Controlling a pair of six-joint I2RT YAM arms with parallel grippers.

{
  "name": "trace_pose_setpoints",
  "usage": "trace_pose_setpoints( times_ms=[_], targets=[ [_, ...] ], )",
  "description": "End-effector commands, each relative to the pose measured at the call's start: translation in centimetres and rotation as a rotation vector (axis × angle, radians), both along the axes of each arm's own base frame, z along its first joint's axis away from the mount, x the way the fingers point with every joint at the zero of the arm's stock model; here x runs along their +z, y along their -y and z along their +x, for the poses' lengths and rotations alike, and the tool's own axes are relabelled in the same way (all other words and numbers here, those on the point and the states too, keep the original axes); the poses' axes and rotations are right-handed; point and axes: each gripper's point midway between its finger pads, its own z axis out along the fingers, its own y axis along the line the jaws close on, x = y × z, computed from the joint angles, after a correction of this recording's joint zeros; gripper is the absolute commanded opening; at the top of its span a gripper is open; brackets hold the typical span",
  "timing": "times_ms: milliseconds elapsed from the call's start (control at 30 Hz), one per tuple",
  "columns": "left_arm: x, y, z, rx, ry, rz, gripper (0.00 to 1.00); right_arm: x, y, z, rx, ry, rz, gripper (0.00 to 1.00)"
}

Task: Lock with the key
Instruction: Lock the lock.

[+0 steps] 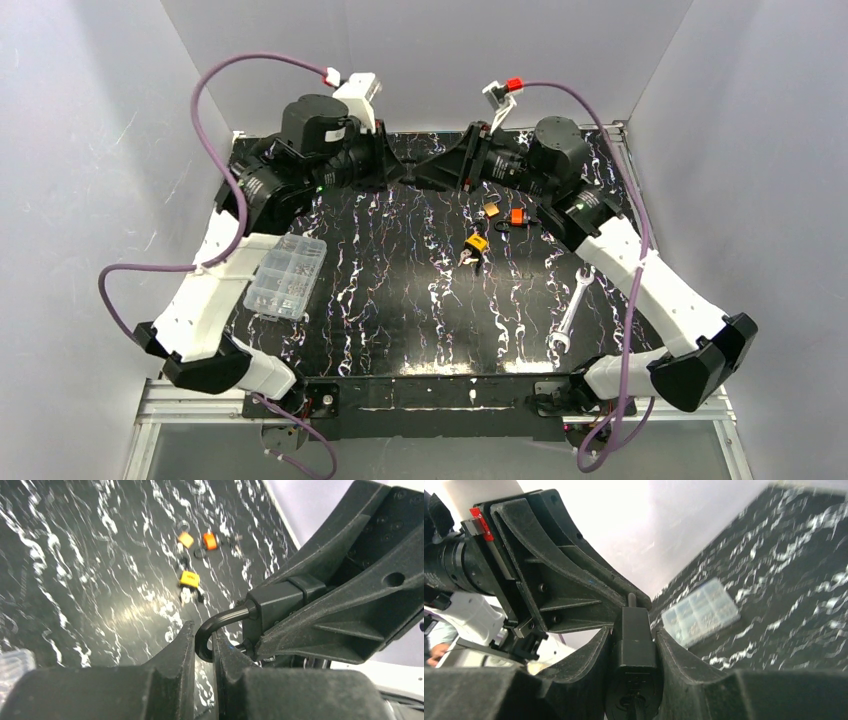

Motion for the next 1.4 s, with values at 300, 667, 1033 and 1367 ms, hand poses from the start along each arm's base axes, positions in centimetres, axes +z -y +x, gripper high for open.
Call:
trace_pose_setpoints(
  times_ms=[300,667,1033,1367],
  targets=[
    [4.6,4.8,-6.8,-0.588,-0.091,-0.457,0.27,-5.8,0.4,-2.6,0.3,-0.213,0.036,0.01],
    [4.5,2.9,-4.9,-0.581,-0.195,-0.624,0.13,-4.8,1.4,-1.4,0.29,-0.229,0.124,0.01],
    [3.2,0.9,-3.1,-0.465,-0.193,-0.633,0.0,-4.7,2.4,-1.0,0.269,-0.195,0.109,0.55],
    [4.3,-0.3,-2.6,-0.407,-0.144,-0.635,0.0,-4.2,6.2,-0.5,0.234,-0.153,0.165,0.8]
  ],
)
